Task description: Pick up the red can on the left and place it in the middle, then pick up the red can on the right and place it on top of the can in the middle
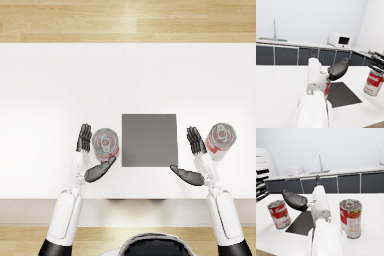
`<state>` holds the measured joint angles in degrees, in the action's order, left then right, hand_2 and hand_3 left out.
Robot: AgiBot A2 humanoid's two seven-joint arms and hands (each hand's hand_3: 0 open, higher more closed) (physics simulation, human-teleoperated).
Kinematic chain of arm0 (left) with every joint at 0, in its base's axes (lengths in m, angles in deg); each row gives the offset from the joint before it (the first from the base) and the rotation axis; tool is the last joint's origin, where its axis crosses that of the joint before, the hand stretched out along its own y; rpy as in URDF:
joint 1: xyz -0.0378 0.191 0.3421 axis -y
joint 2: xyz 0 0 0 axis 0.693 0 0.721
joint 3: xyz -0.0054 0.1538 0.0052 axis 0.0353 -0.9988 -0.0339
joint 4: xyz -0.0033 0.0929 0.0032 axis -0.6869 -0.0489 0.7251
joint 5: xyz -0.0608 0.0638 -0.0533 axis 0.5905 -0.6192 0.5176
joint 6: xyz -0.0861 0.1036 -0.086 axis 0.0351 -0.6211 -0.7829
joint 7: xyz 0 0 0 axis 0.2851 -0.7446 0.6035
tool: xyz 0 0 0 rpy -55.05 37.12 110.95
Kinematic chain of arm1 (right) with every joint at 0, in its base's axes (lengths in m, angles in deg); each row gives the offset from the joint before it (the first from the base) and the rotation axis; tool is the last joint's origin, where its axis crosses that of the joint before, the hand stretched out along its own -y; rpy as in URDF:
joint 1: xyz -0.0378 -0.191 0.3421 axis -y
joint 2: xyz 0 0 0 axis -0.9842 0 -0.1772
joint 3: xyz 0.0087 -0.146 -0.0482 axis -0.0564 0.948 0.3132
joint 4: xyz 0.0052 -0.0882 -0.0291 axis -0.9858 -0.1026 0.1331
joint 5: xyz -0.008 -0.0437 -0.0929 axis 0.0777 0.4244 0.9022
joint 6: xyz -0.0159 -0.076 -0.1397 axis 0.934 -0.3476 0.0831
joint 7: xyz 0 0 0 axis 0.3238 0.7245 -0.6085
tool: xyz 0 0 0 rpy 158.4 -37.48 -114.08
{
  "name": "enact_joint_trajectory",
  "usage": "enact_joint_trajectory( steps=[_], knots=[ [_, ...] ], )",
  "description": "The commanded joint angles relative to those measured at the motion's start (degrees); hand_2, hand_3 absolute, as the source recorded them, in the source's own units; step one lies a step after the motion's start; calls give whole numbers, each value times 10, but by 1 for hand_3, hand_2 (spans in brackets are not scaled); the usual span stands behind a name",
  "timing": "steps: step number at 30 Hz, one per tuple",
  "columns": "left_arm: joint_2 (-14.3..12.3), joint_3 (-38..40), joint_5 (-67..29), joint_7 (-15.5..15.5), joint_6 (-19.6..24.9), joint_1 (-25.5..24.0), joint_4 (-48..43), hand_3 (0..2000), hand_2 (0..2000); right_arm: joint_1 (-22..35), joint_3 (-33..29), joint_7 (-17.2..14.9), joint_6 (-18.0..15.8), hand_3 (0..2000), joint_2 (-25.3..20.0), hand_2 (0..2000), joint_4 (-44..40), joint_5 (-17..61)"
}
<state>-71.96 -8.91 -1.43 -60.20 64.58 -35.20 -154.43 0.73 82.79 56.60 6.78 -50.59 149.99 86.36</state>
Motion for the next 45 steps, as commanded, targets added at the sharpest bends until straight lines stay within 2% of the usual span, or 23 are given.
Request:
enact_joint_trajectory(
  steps=[1, 19, 20, 23, 26, 27, 32, 35, 40, 45],
  knots=[
    [0, 0, 0, 0, 0, 0, 0, 0, 0, 0, 0, 0, 0, 0, 0, 0, 0, 0],
    [0, 0, 0, 0, 0, 0, 0, 0, 0, 0, 0, 0, 0, 0, 0, 0, 0, 0],
    [-1, -17, 0, 0, 0, 1, 9, 0, 0, 1, 17, 0, 0, 0, -1, 0, -9, 0],
    [-14, -6, 0, -36, 36, 16, 17, 0, 0, 8, 1, 37, 36, 0, -10, 0, 19, 0],
    [-28, 13, 0, -50, 50, 35, 31, 0, 0, 19, -41, 50, 49, 0, -20, 0, 28, 0],
    [-33, 25, 0, -52, 52, 44, 44, 0, 0, 18, -55, 52, 52, 0, -20, 0, 24, 25],
    [-41, 42, -127, -57, 57, 48, 67, 0, 0, 16, -118, 57, 56, 0, -25, 0, 38, 153],
    [-42, 35, -184, -57, 57, 39, 94, 0, 0, 18, -154, 57, 57, 0, -28, 0, 24, 210],
    [-47, 29, -211, -58, 58, 35, 156, 0, 0, -13, -206, 58, 57, 0, -34, 0, -31, 237],
    [-51, 25, -216, -58, 58, 25, 197, 0, 0, -38, -192, 58, 57, 0, -39, 0, -83, 242]
  ],
)
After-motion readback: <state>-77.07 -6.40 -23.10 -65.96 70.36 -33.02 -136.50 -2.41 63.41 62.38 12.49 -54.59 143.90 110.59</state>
